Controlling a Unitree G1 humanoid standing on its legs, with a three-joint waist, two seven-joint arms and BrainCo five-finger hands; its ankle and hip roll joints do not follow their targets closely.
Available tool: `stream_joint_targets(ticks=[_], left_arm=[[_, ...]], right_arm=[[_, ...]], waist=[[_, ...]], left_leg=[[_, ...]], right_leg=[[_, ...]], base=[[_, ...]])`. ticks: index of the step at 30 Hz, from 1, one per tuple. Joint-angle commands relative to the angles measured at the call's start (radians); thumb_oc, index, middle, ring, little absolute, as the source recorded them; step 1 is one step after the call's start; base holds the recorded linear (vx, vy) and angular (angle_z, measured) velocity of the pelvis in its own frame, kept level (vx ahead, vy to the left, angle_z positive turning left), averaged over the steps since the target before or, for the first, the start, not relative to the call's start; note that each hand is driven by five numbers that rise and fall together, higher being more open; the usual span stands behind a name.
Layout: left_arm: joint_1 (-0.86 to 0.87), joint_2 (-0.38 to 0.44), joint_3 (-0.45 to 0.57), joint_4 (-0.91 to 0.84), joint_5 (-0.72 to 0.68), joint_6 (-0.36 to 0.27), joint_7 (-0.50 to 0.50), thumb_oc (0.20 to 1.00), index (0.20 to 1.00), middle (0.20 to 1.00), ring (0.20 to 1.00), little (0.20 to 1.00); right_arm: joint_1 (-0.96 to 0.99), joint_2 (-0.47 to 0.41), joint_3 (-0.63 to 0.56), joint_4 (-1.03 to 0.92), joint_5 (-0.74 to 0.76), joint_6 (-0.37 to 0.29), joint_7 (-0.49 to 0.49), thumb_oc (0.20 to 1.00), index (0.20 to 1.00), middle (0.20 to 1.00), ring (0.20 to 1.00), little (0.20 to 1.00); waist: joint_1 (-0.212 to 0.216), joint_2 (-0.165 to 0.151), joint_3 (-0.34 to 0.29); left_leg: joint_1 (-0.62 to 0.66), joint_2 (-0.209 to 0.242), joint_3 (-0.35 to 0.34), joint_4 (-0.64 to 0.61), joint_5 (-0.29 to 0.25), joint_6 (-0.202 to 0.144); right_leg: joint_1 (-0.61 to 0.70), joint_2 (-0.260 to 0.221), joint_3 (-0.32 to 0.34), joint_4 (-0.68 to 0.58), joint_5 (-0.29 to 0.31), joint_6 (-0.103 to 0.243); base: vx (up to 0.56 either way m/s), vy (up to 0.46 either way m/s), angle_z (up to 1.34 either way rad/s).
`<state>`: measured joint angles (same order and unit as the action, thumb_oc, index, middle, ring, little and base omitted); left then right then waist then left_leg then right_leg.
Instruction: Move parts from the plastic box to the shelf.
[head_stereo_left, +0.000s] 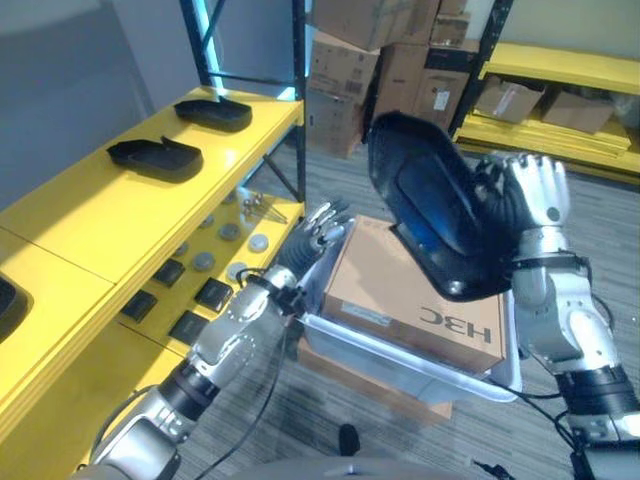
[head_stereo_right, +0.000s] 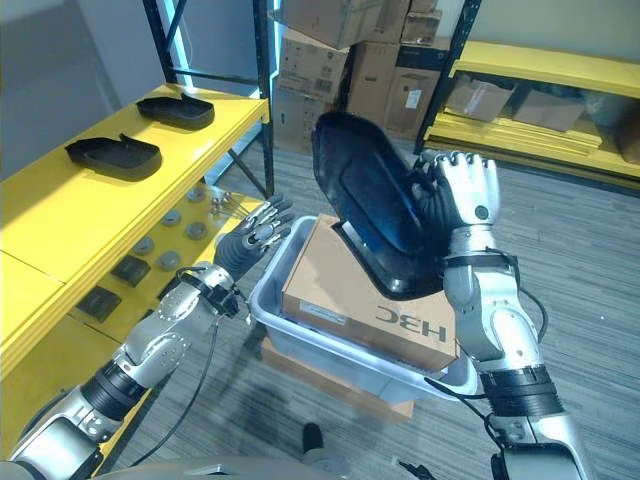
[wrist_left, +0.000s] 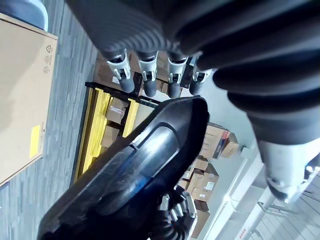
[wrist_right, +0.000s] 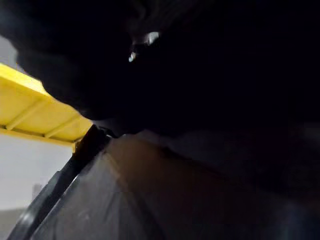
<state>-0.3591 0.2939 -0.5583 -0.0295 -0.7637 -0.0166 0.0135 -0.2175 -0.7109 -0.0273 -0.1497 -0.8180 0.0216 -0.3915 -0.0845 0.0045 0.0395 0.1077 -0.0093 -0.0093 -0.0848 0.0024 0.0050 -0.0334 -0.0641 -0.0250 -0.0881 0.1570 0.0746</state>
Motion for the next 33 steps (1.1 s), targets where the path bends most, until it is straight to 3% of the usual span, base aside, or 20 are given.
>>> stream_joint_targets(ticks=[1, 10, 20, 26, 27, 28, 29, 33], left_arm=[[-0.053, -0.007, -0.007, 0.035, 0.001, -0.03, -0.01, 1.0, 1.0, 1.0, 1.0, 1.0], [-0.092, -0.067, -0.044, 0.155, 0.024, -0.024, 0.04, 1.0, 1.0, 1.0, 1.0, 1.0], [-0.137, -0.095, -0.071, 0.131, -0.02, -0.046, 0.073, 1.0, 1.0, 1.0, 1.0, 1.0], [-0.178, -0.119, -0.091, 0.132, -0.027, -0.071, 0.121, 1.0, 1.0, 1.0, 1.0, 1.0], [-0.178, -0.121, -0.092, 0.134, -0.023, -0.074, 0.127, 0.749, 0.749, 0.749, 0.749, 0.749], [-0.18, -0.124, -0.094, 0.139, -0.014, -0.079, 0.135, 0.235, 0.235, 0.235, 0.235, 0.235], [-0.184, -0.13, -0.097, 0.151, -0.002, -0.089, 0.15, 0.2, 0.2, 0.2, 0.2, 0.2], [-0.174, -0.132, -0.098, 0.153, 0.012, -0.103, 0.164, 0.2, 0.2, 0.2, 0.2, 0.2]], right_arm=[[-0.038, 0.02, -0.062, -0.104, -0.018, -0.029, -0.047, 0.2, 0.2, 0.2, 0.2, 0.2], [-0.035, 0.058, 0.016, -0.189, 0.022, -0.063, -0.025, 0.2, 0.2, 0.2, 0.2, 0.2], [-0.082, 0.077, 0.136, -0.164, 0.084, -0.094, -0.023, 0.2, 0.2, 0.2, 0.2, 0.2], [-0.092, 0.147, 0.228, -0.17, 0.16, -0.12, -0.035, 0.2, 0.2, 0.2, 0.2, 0.2], [-0.093, 0.157, 0.239, -0.174, 0.174, -0.125, -0.035, 0.2, 0.2, 0.2, 0.2, 0.2], [-0.095, 0.166, 0.252, -0.176, 0.186, -0.129, -0.037, 0.2, 0.2, 0.2, 0.2, 0.2], [-0.1, 0.185, 0.277, -0.181, 0.208, -0.134, -0.042, 0.2, 0.2, 0.2, 0.2, 0.2], [-0.103, 0.198, 0.303, -0.191, 0.231, -0.143, -0.053, 0.2, 0.2, 0.2, 0.2, 0.2]], waist=[[0.02, -0.039, -0.036], [0.011, -0.042, -0.036], [0.012, -0.046, -0.035], [0.01, -0.045, -0.03], [0.01, -0.044, -0.029], [0.009, -0.044, -0.029], [0.009, -0.045, -0.028], [0.008, -0.043, -0.027]], left_leg=[[0.001, 0.004, -0.042, 0.039, -0.132, 0.021], [0.001, 0.004, -0.033, 0.038, -0.13, 0.021], [0.001, 0.004, -0.026, 0.037, -0.127, 0.021], [0.001, 0.004, -0.025, 0.038, -0.125, 0.021], [0.001, 0.004, -0.025, 0.038, -0.125, 0.02], [0.001, 0.005, -0.025, 0.038, -0.125, 0.02], [0.002, 0.005, -0.025, 0.038, -0.125, 0.02], [0.004, 0.006, -0.022, 0.037, -0.125, 0.019]], right_leg=[[0.03, 0.001, 0.023, 0.058, -0.144, 0.023], [0.027, 0.001, 0.028, 0.058, -0.142, 0.022], [0.025, 0.001, 0.032, 0.058, -0.139, 0.023], [0.026, 0.001, 0.032, 0.059, -0.14, 0.02], [0.026, 0.001, 0.033, 0.06, -0.14, 0.02], [0.026, 0.001, 0.034, 0.06, -0.14, 0.02], [0.026, 0.001, 0.034, 0.061, -0.141, 0.019], [0.027, 0.001, 0.035, 0.062, -0.143, 0.018]], base=[[0.01, 0.003, 0.04], [0.0, 0.0, 0.0], [-0.01, 0.002, -0.02], [0.0, 0.0, 0.0], [0.0, 0.0, 0.0], [0.0, 0.0, 0.0], [0.0, 0.0, 0.0], [0.0, 0.0, 0.0]])
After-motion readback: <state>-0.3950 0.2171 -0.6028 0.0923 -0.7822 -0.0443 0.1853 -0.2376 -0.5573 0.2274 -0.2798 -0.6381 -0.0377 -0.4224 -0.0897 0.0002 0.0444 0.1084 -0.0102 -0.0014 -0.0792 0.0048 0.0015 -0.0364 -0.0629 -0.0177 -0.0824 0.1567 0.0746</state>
